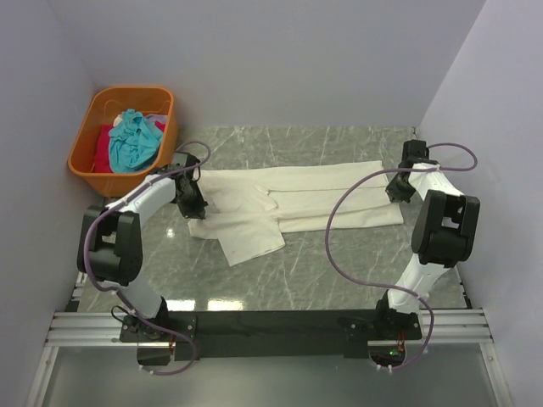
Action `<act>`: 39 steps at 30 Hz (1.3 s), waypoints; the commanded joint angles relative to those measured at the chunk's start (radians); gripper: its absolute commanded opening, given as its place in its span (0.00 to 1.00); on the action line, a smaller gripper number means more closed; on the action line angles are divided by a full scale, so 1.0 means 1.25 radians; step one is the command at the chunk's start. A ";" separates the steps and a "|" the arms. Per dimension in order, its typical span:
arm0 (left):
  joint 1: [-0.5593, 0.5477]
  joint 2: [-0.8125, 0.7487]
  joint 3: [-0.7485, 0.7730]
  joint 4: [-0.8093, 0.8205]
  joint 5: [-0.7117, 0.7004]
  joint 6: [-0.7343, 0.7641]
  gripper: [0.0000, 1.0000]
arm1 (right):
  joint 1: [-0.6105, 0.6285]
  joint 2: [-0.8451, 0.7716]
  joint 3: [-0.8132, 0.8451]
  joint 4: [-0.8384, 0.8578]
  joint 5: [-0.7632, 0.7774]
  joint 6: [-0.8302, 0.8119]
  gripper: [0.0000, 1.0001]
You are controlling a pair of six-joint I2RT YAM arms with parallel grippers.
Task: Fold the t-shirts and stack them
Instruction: Fold the tshirt
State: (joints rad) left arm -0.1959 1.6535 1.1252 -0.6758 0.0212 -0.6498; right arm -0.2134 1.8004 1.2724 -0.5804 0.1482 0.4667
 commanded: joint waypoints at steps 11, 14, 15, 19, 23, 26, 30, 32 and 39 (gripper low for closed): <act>0.009 0.033 0.067 0.031 -0.084 0.038 0.01 | -0.002 0.057 0.049 0.064 0.018 0.012 0.00; 0.008 0.026 0.067 0.037 -0.089 0.038 0.01 | -0.003 0.062 0.041 0.075 0.021 0.016 0.00; 0.009 0.027 0.064 0.040 -0.089 0.038 0.01 | -0.004 0.065 0.041 0.078 0.021 0.017 0.01; 0.009 0.043 0.062 0.047 -0.086 0.034 0.03 | -0.005 0.076 0.040 0.084 0.020 0.019 0.04; 0.008 0.048 0.066 0.056 -0.078 0.039 0.06 | -0.005 0.086 0.040 0.092 0.016 0.023 0.06; 0.008 0.043 0.069 0.057 -0.087 0.041 0.13 | -0.005 0.085 0.041 0.095 0.014 0.024 0.10; 0.008 0.016 0.082 0.045 -0.075 0.051 0.35 | -0.002 0.050 0.039 0.099 -0.002 0.034 0.30; 0.008 -0.005 0.091 0.034 -0.075 0.054 0.48 | 0.001 0.009 0.030 0.101 -0.013 0.033 0.42; -0.008 -0.170 0.063 -0.015 -0.061 0.024 0.84 | 0.077 -0.167 -0.058 0.116 -0.095 0.040 0.63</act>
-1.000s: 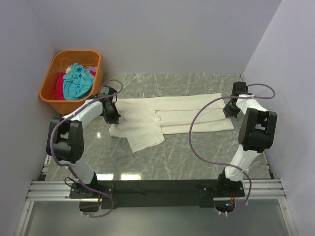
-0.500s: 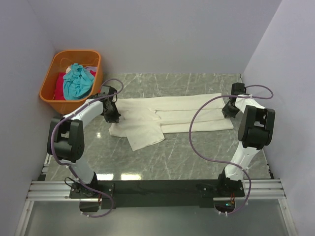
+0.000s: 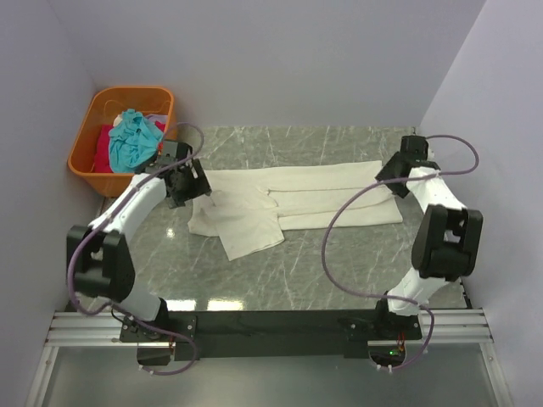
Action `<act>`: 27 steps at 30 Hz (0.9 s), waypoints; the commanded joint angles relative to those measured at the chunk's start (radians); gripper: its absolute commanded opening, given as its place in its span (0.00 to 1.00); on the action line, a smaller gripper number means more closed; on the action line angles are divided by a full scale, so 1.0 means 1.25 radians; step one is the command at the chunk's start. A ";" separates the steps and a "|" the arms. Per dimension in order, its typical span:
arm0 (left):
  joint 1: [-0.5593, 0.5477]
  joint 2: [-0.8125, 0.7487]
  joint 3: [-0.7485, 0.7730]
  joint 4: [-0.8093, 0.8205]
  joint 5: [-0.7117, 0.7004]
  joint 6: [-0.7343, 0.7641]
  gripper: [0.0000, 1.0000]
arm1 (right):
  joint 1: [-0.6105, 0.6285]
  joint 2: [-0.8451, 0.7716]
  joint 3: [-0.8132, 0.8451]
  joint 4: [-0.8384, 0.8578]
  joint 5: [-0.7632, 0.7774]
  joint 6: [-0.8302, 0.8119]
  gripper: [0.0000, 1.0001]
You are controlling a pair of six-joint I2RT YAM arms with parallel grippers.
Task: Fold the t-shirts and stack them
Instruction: Fold the tshirt
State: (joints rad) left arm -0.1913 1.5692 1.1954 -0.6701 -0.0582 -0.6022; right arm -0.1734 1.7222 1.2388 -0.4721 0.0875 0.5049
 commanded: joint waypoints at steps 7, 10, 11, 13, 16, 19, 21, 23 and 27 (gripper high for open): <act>-0.161 -0.246 -0.164 -0.024 0.037 -0.130 0.88 | 0.240 -0.230 -0.196 0.092 -0.205 0.027 0.63; -0.215 -0.277 -0.247 0.013 0.040 -0.205 0.82 | 0.348 -0.234 -0.239 0.122 -0.265 0.061 0.58; -0.225 -0.281 -0.263 0.024 0.040 -0.218 0.81 | 0.366 -0.234 -0.252 0.154 -0.279 0.076 0.58; -0.246 -0.276 -0.304 0.067 0.062 -0.240 0.80 | 0.404 -0.225 -0.283 0.189 -0.319 0.119 0.57; -0.268 -0.247 -0.324 0.113 0.074 -0.275 0.76 | 0.467 -0.184 -0.285 0.221 -0.329 0.148 0.56; -0.291 -0.203 -0.315 0.116 0.059 -0.277 0.76 | 0.498 -0.125 -0.290 0.259 -0.355 0.172 0.56; -0.300 -0.172 -0.312 0.119 0.049 -0.274 0.76 | 0.512 -0.095 -0.284 0.273 -0.374 0.179 0.53; -0.301 -0.152 -0.314 0.124 0.049 -0.272 0.75 | 0.522 -0.062 -0.281 0.283 -0.379 0.183 0.53; -0.307 -0.098 -0.322 0.142 0.049 -0.274 0.73 | 0.545 -0.018 -0.271 0.293 -0.396 0.186 0.53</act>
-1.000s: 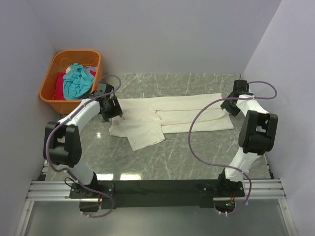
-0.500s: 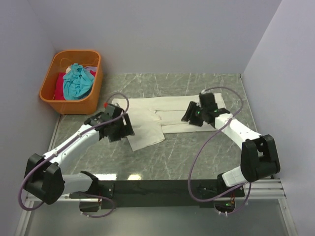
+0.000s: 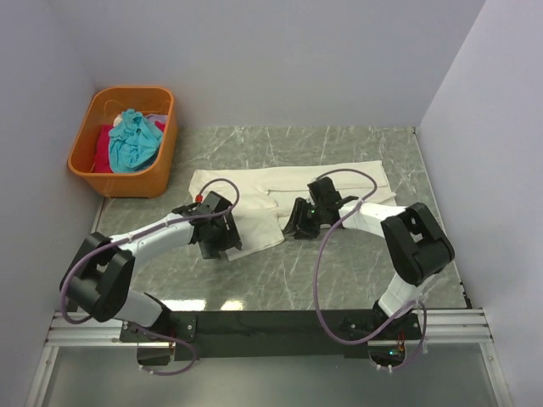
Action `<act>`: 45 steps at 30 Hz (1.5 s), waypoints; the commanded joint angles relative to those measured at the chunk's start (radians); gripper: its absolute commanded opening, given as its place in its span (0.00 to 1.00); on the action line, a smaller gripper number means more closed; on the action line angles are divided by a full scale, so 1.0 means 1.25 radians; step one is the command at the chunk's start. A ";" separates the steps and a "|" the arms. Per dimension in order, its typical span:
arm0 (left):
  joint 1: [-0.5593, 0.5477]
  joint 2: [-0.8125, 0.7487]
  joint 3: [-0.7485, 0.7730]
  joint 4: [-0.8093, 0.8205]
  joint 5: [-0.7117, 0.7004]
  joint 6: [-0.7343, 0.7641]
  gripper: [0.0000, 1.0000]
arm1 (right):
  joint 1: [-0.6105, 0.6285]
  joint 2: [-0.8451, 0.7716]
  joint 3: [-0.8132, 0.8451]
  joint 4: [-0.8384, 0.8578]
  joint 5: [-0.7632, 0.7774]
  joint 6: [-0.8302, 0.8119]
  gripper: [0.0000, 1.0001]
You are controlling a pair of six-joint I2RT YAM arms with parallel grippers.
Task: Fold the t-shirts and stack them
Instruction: Fold the tshirt
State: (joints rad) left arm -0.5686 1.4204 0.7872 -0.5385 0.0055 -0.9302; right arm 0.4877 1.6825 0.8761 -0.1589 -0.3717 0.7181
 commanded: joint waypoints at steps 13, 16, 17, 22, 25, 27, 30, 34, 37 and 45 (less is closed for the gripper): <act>-0.038 0.103 0.007 0.057 0.004 -0.029 0.44 | 0.058 0.076 0.058 0.023 -0.054 0.007 0.43; -0.038 0.090 0.018 0.041 -0.002 -0.033 0.25 | 0.057 0.069 0.066 0.015 -0.046 0.002 0.28; -0.038 0.081 0.022 0.036 -0.002 -0.031 0.20 | 0.058 0.067 0.070 0.013 -0.043 0.003 0.22; -0.038 0.063 0.107 -0.037 -0.072 -0.013 0.01 | 0.058 0.054 0.109 0.000 -0.046 0.000 0.00; -0.036 0.070 0.203 -0.072 -0.126 0.026 0.01 | 0.052 0.053 0.160 -0.030 -0.027 -0.012 0.00; -0.026 0.099 0.285 -0.099 -0.156 0.053 0.01 | 0.047 0.065 0.206 -0.048 -0.023 -0.020 0.00; -0.001 0.156 0.380 -0.109 -0.176 0.103 0.01 | 0.031 0.102 0.283 -0.072 -0.028 -0.026 0.00; 0.039 0.229 0.473 -0.092 -0.181 0.172 0.01 | 0.003 0.155 0.375 -0.096 -0.024 -0.031 0.00; 0.067 0.292 0.533 -0.069 -0.170 0.219 0.01 | -0.026 0.194 0.426 -0.088 -0.036 -0.019 0.00; 0.110 0.398 0.618 0.028 -0.150 0.334 0.01 | -0.083 0.309 0.529 -0.073 -0.096 -0.008 0.00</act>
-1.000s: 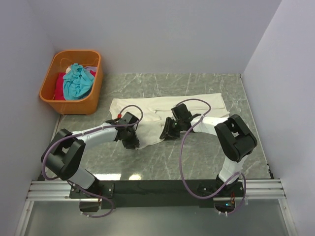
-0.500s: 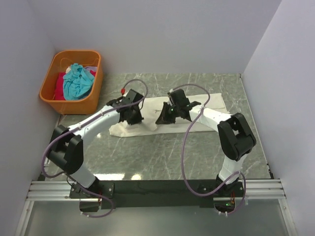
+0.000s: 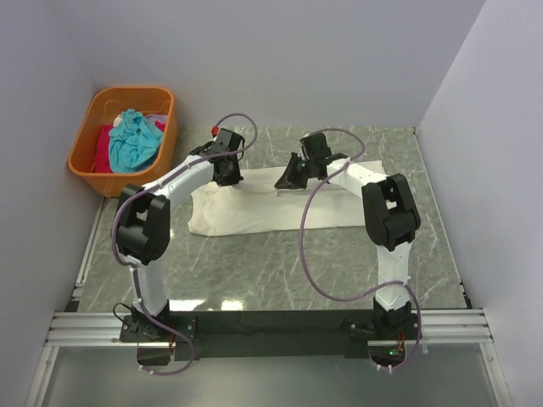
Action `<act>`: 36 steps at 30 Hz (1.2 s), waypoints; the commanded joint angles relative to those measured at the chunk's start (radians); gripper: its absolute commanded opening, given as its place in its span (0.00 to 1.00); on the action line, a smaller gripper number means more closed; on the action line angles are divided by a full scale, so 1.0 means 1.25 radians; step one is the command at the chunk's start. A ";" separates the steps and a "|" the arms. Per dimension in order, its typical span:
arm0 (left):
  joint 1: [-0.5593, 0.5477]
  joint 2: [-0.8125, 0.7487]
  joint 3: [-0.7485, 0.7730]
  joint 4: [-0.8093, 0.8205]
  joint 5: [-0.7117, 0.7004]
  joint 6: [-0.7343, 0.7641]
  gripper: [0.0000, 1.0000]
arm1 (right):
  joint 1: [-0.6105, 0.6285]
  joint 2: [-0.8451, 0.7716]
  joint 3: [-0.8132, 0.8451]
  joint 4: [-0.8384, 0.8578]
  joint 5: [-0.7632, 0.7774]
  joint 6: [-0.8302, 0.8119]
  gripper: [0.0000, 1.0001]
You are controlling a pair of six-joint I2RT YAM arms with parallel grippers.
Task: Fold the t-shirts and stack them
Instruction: Fold the tshirt
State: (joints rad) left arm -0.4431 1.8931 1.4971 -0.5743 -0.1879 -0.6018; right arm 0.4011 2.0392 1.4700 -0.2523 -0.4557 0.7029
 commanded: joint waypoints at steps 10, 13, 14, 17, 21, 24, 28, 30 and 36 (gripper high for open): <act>0.039 0.097 0.088 0.091 0.062 0.058 0.01 | -0.051 0.101 0.108 0.030 -0.050 0.003 0.01; 0.040 0.108 0.086 0.094 0.069 0.048 0.02 | -0.052 0.120 0.136 0.022 -0.045 -0.006 0.05; 0.040 0.108 0.080 0.096 0.069 0.045 0.02 | -0.052 0.130 0.139 0.020 -0.048 -0.008 0.05; 0.044 0.104 0.068 0.094 0.064 0.003 0.02 | -0.051 0.132 0.140 0.026 -0.039 -0.013 0.06; 0.049 0.080 0.032 0.089 0.082 -0.072 0.02 | -0.051 0.139 0.144 0.028 -0.028 -0.021 0.08; 0.049 0.059 -0.019 0.121 0.111 -0.126 0.02 | -0.052 0.143 0.148 0.031 -0.024 -0.022 0.09; 0.048 0.033 -0.069 0.166 0.111 -0.158 0.03 | -0.051 0.132 0.127 0.036 -0.026 -0.024 0.18; 0.048 0.026 -0.067 0.187 0.098 -0.141 0.03 | -0.052 0.114 0.109 0.051 -0.016 -0.028 0.27; 0.048 0.043 -0.014 0.216 0.088 -0.071 0.04 | -0.052 0.010 -0.001 0.072 0.035 -0.065 0.52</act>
State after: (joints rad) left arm -0.3836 1.9961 1.4170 -0.3706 -0.0689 -0.7341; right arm 0.3458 2.1746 1.5188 -0.1959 -0.4644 0.6655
